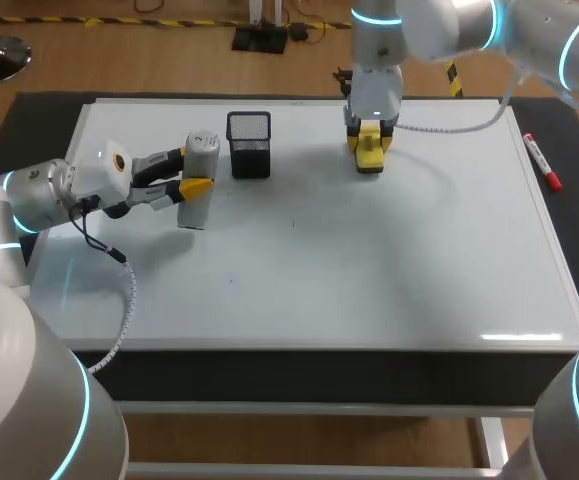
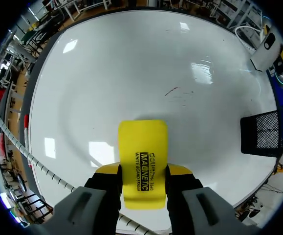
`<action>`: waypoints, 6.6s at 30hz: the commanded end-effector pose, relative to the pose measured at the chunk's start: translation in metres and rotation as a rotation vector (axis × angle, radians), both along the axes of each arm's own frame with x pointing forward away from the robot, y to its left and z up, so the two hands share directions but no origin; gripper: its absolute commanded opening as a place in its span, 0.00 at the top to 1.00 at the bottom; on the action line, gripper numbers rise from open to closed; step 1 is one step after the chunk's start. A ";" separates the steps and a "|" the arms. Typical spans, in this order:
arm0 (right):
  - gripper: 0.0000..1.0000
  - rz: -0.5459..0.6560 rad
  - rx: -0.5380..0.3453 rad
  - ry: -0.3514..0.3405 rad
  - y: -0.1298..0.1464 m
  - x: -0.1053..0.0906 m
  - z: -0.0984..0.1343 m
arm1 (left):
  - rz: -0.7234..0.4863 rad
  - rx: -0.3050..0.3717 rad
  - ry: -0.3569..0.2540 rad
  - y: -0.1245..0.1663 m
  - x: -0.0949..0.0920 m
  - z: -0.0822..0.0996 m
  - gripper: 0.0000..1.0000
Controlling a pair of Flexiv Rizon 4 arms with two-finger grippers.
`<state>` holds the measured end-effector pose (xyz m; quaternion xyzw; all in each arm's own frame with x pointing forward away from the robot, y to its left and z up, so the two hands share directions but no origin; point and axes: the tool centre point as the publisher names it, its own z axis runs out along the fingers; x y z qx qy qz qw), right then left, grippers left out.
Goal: Pick up the inspection probe, press it on each red-marked spot on the whiteboard one by one, put down the probe, pick up the eraser, and wipe off all the red marks.
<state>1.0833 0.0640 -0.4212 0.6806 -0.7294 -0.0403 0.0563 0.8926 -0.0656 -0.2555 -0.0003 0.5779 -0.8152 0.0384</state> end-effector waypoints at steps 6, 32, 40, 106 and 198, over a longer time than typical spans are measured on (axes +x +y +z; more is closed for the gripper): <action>1.00 -0.012 -0.012 -0.007 -0.007 0.002 -0.004 | -0.003 -0.003 -0.001 0.000 0.001 0.000 1.00; 0.00 -0.458 0.297 0.094 -0.044 0.002 0.041 | -0.003 -0.003 -0.001 0.000 0.001 0.000 1.00; 0.00 -0.634 0.339 0.279 -0.048 0.017 0.080 | -0.003 -0.003 -0.001 0.000 0.001 0.000 1.00; 0.00 -0.893 0.417 0.442 -0.075 0.021 0.148 | -0.174 -0.092 -0.176 -0.044 0.118 0.098 1.00; 0.00 -0.893 0.417 0.442 -0.075 0.021 0.148 | -0.104 -0.001 0.002 -0.091 0.152 0.006 1.00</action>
